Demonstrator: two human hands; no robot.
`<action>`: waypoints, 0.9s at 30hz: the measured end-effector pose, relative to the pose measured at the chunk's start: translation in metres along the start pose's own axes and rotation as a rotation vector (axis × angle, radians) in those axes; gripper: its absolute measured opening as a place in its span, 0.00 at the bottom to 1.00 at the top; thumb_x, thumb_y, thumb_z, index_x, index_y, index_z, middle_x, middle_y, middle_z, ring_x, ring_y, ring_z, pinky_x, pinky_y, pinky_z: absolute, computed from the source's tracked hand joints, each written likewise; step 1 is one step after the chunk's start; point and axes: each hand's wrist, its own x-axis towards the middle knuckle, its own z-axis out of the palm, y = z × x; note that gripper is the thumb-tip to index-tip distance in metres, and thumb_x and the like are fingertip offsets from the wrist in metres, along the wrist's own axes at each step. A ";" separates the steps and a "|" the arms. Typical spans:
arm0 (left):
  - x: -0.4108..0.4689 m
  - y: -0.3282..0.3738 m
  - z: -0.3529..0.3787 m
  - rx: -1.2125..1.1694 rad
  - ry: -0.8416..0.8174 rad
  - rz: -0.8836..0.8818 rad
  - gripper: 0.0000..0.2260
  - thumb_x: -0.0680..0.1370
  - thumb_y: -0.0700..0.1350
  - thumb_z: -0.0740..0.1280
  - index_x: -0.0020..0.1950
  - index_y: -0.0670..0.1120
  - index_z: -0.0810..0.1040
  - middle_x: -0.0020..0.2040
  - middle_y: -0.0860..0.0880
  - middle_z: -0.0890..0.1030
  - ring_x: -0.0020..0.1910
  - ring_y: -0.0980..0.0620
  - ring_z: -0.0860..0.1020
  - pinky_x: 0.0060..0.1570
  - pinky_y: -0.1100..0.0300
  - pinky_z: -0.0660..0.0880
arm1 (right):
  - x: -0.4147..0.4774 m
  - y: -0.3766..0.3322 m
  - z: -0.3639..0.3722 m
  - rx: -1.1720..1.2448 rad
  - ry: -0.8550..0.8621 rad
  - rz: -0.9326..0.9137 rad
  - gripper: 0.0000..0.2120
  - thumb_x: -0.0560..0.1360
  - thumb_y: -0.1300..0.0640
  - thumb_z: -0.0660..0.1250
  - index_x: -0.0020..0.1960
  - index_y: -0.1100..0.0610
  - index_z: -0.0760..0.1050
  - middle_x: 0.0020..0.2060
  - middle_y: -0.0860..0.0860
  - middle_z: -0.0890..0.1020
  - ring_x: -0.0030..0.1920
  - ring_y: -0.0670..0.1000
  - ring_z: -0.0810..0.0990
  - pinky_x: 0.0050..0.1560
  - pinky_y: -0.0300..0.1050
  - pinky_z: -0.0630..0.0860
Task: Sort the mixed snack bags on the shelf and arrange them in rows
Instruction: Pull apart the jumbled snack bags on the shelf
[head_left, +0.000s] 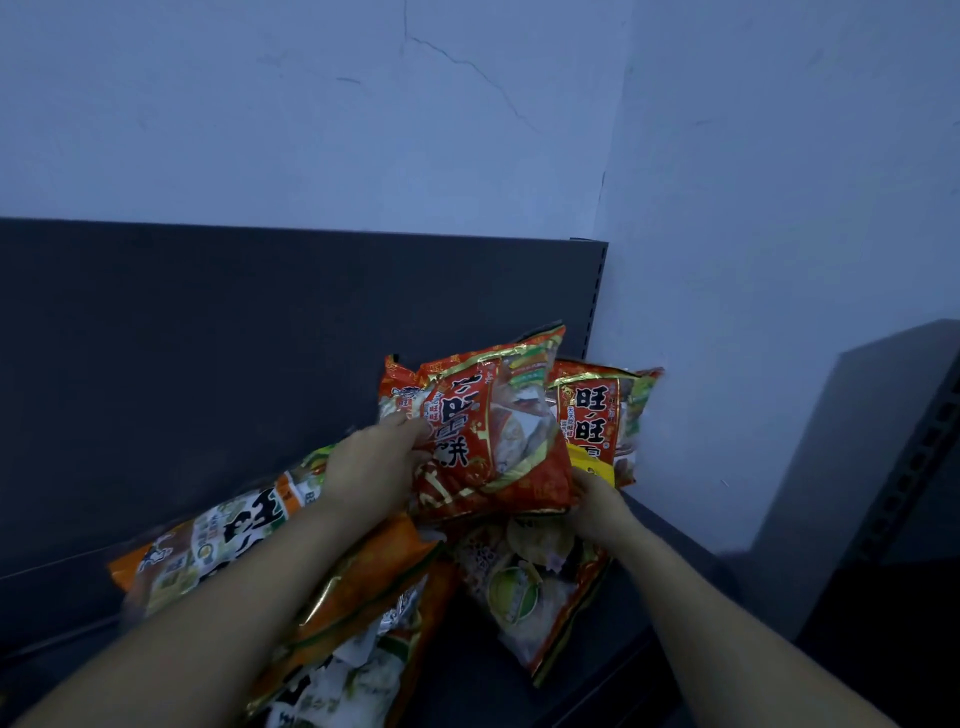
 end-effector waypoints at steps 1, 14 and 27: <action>0.000 -0.003 -0.001 -0.038 -0.001 -0.012 0.03 0.79 0.50 0.63 0.47 0.52 0.73 0.48 0.53 0.75 0.48 0.48 0.78 0.39 0.56 0.73 | 0.003 0.001 0.003 -0.084 0.006 -0.014 0.27 0.71 0.52 0.72 0.69 0.46 0.70 0.62 0.48 0.75 0.64 0.56 0.73 0.62 0.56 0.72; -0.006 -0.031 -0.009 0.040 -0.185 -0.001 0.12 0.75 0.47 0.69 0.38 0.50 0.68 0.44 0.54 0.72 0.43 0.53 0.73 0.35 0.57 0.69 | -0.005 -0.030 -0.039 0.415 0.911 0.254 0.15 0.83 0.53 0.56 0.56 0.61 0.78 0.51 0.64 0.81 0.51 0.65 0.77 0.43 0.48 0.65; 0.026 0.029 -0.029 -0.987 -0.197 -0.233 0.34 0.75 0.56 0.69 0.76 0.51 0.58 0.61 0.49 0.74 0.57 0.49 0.77 0.57 0.49 0.76 | -0.027 -0.101 -0.052 0.127 0.988 -0.718 0.14 0.76 0.65 0.60 0.54 0.57 0.82 0.47 0.50 0.84 0.48 0.48 0.79 0.48 0.38 0.71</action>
